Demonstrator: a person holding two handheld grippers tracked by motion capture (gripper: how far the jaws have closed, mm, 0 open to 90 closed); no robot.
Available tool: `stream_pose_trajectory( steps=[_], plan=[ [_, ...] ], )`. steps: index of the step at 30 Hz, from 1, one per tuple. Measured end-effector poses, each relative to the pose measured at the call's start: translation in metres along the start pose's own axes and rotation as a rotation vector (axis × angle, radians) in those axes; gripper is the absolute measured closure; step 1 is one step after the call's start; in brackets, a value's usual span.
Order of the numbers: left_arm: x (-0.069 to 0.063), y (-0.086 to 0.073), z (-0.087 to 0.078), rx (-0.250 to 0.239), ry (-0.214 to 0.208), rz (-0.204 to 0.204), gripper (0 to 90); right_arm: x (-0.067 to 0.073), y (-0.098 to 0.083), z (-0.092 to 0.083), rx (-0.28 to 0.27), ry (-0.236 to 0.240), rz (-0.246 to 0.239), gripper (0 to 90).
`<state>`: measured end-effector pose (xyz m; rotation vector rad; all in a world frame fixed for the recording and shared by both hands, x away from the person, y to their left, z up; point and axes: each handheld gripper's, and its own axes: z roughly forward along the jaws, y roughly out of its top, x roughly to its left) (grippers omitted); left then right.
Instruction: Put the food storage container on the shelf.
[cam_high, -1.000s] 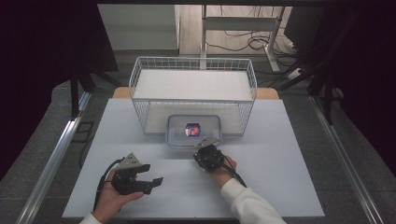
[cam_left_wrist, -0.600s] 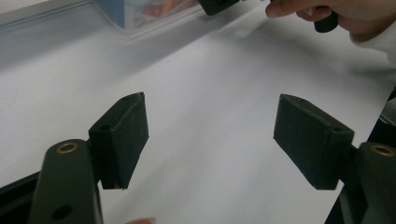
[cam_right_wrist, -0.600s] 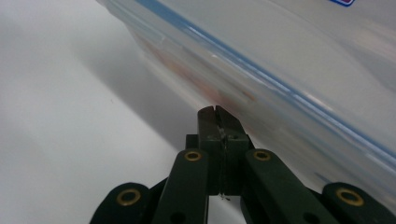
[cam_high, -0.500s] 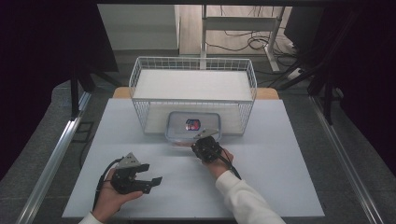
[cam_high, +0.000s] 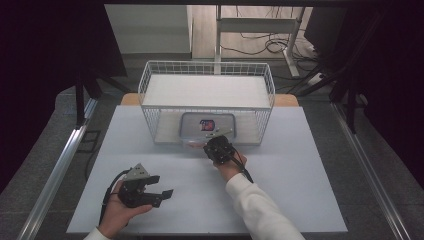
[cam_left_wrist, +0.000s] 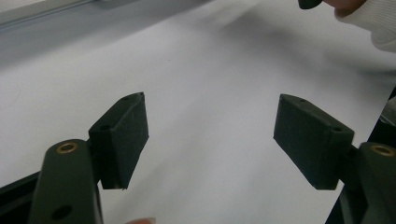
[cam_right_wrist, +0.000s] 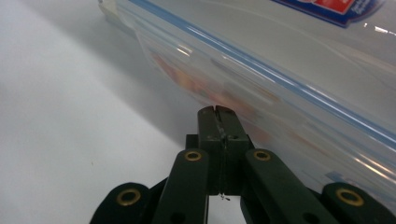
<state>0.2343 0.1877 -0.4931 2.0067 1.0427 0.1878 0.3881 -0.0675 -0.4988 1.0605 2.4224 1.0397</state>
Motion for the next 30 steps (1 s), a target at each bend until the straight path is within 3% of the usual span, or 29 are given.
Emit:
stream_pose_trajectory(
  steps=[21,26,30],
  plan=[
    [0.001,0.000,-0.001,0.001,-0.001,0.004,25.8,-0.022,0.023,0.013,-0.005,-0.097,0.052,88.9],
    [0.002,0.000,-0.001,-0.001,-0.001,0.003,25.8,-0.022,0.023,0.013,-0.004,-0.094,0.059,89.0],
    [0.002,-0.001,-0.003,-0.008,0.002,0.000,25.8,-0.016,0.019,-0.001,-0.021,-0.049,0.017,88.9]
  ],
)
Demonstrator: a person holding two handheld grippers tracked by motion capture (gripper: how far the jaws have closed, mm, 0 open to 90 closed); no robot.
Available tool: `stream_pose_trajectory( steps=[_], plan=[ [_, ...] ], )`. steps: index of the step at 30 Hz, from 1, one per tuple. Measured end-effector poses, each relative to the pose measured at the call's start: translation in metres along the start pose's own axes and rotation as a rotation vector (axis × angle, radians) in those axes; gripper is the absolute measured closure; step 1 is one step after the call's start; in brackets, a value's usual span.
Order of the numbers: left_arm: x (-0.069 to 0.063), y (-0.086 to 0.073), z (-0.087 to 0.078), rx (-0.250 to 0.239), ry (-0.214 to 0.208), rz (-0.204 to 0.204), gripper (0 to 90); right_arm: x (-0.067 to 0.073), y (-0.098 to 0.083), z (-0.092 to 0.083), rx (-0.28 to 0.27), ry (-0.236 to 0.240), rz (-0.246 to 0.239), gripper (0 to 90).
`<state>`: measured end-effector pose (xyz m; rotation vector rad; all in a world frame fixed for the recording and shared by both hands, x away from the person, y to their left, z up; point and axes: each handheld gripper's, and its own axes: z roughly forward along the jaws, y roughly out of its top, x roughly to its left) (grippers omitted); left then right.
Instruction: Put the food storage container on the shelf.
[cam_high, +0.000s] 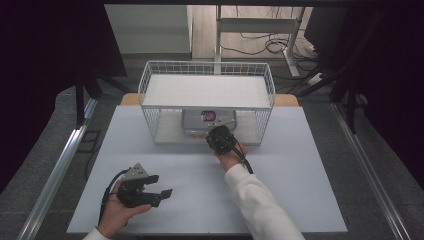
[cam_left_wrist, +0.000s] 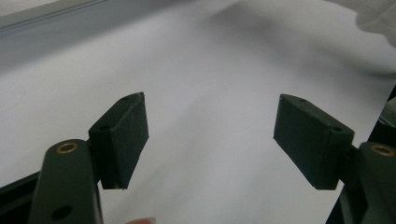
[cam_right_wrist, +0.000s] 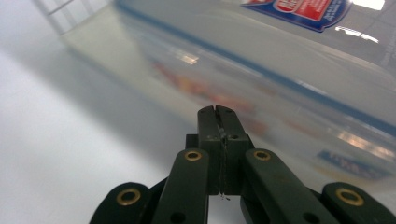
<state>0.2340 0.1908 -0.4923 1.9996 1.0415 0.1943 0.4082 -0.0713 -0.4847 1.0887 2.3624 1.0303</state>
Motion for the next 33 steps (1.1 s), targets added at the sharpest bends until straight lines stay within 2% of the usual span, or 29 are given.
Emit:
stream_pose_trajectory(
  steps=[3,7,11,16,18,21,23,24,27,30,33],
  plan=[
    [0.001,0.000,0.000,0.002,0.009,0.000,25.8,0.002,-0.007,-0.023,-0.019,0.033,-0.020,88.9],
    [0.002,0.000,0.000,-0.003,0.019,-0.006,25.7,-0.001,-0.025,-0.060,-0.032,0.076,-0.043,88.9],
    [0.000,-0.001,0.001,0.001,0.029,-0.006,25.7,-0.007,-0.051,-0.097,-0.047,0.113,-0.043,88.9],
    [0.001,-0.001,0.002,0.002,0.036,-0.009,25.6,-0.018,-0.091,-0.136,-0.058,0.119,-0.062,88.8],
    [0.002,0.000,0.003,0.002,0.039,-0.012,25.6,-0.025,-0.106,-0.146,-0.050,0.127,-0.043,88.7],
    [0.002,0.000,0.003,0.002,0.044,-0.012,25.5,-0.032,-0.119,-0.159,-0.048,0.129,-0.018,88.1],
    [0.003,0.000,0.003,0.001,0.046,-0.008,25.5,-0.035,-0.124,-0.164,-0.056,0.134,-0.010,82.9],
    [0.003,0.000,0.003,0.002,0.046,-0.008,25.3,-0.035,-0.126,-0.166,-0.059,0.129,-0.011,76.6],
    [0.004,-0.001,0.003,-0.001,0.049,-0.009,25.3,-0.033,-0.127,-0.166,-0.065,0.110,-0.013,49.0],
    [0.004,-0.001,0.001,-0.005,0.051,-0.008,25.2,-0.031,-0.124,-0.167,-0.084,0.137,-0.001,38.5],
    [0.006,-0.001,0.000,-0.009,0.054,-0.007,25.2,-0.032,-0.124,-0.170,-0.094,0.142,-0.002,34.3]
  ],
)
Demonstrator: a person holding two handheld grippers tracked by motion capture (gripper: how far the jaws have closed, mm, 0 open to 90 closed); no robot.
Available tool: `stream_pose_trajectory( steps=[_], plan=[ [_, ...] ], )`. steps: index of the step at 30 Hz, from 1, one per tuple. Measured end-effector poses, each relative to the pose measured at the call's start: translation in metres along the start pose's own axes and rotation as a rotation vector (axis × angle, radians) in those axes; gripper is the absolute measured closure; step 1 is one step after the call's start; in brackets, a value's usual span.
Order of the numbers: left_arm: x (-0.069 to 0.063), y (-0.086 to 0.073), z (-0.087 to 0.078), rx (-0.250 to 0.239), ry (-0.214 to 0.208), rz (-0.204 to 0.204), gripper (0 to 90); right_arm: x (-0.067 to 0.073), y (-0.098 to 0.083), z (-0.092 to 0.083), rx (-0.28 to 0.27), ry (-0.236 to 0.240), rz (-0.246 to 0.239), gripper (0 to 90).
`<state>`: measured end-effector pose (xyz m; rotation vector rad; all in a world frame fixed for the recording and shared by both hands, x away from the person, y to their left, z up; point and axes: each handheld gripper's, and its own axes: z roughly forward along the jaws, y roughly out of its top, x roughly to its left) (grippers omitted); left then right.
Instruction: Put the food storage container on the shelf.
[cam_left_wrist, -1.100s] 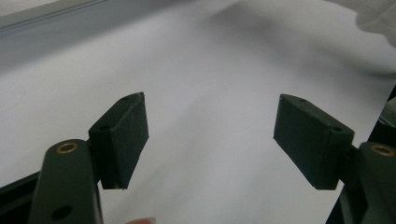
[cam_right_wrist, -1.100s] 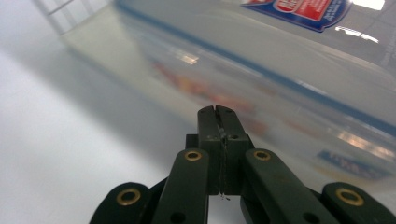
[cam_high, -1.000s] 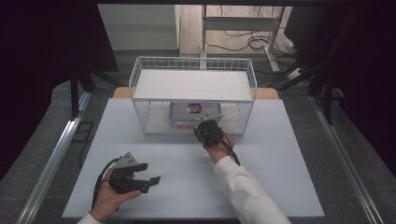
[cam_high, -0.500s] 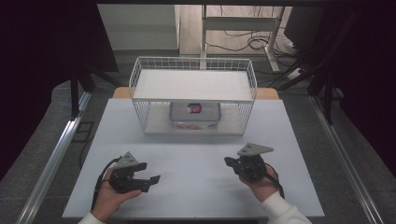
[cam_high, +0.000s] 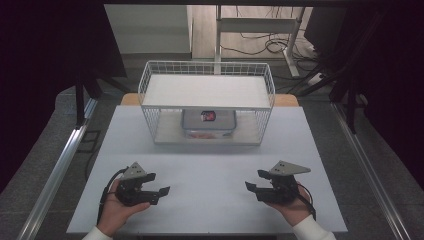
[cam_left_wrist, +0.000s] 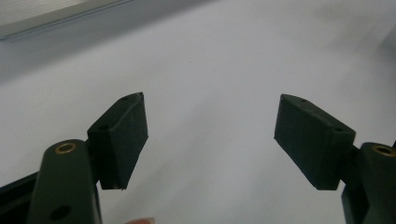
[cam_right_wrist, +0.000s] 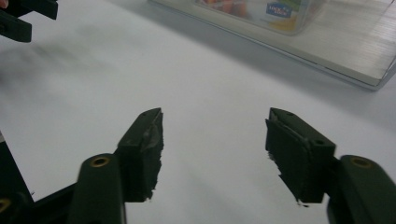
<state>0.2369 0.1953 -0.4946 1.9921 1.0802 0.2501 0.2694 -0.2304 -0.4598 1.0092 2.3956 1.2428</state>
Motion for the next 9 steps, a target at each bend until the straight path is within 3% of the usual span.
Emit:
stream_pose_trajectory(
  steps=[9],
  plan=[
    [0.0026,0.0011,-0.0009,-0.009,0.004,-0.001,25.1,-0.0052,-0.0009,-0.0064,-0.024,-0.005,0.016,26.3]
  ],
)
